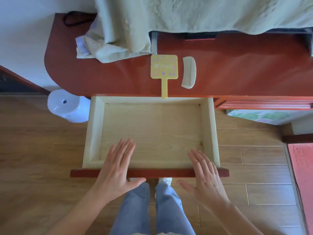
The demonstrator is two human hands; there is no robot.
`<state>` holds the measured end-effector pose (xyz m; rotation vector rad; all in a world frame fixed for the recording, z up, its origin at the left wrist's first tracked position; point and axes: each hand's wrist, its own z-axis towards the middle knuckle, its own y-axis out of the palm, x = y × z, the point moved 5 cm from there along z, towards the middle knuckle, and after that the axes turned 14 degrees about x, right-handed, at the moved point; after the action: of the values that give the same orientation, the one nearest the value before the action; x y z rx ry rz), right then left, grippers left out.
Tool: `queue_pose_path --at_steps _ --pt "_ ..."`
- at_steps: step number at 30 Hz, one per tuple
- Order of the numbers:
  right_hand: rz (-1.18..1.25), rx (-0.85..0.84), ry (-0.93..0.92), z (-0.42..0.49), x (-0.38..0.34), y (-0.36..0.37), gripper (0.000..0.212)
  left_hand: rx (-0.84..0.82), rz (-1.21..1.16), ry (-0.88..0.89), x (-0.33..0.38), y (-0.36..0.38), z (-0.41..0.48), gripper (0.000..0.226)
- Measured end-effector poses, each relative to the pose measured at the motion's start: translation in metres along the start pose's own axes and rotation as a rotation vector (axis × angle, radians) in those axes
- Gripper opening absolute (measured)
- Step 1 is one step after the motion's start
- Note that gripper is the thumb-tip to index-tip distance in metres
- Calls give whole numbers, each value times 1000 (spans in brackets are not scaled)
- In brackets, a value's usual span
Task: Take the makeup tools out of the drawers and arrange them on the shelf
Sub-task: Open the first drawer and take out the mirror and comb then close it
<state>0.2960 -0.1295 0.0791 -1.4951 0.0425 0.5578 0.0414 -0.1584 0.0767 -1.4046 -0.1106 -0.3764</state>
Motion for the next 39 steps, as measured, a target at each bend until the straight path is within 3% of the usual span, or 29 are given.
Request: queue_pose_path --at_steps 5,11,19,25,32,39 --pt "-103 -28 11 -12 4 20 84 -15 119 -29 -8 18 -22 93" --pt "-76 103 83 4 9 20 85 41 142 -110 -16 19 -7 106" --pt "-25 242 105 73 23 22 112 39 161 -168 -38 13 61 118" --pt "-24 270 76 131 29 25 113 80 199 -135 -53 10 118 116" --pt "-72 269 -3 181 27 25 90 144 222 -181 -63 11 161 104" --pt "-172 467 14 186 28 30 55 143 299 -248 -65 18 179 97"
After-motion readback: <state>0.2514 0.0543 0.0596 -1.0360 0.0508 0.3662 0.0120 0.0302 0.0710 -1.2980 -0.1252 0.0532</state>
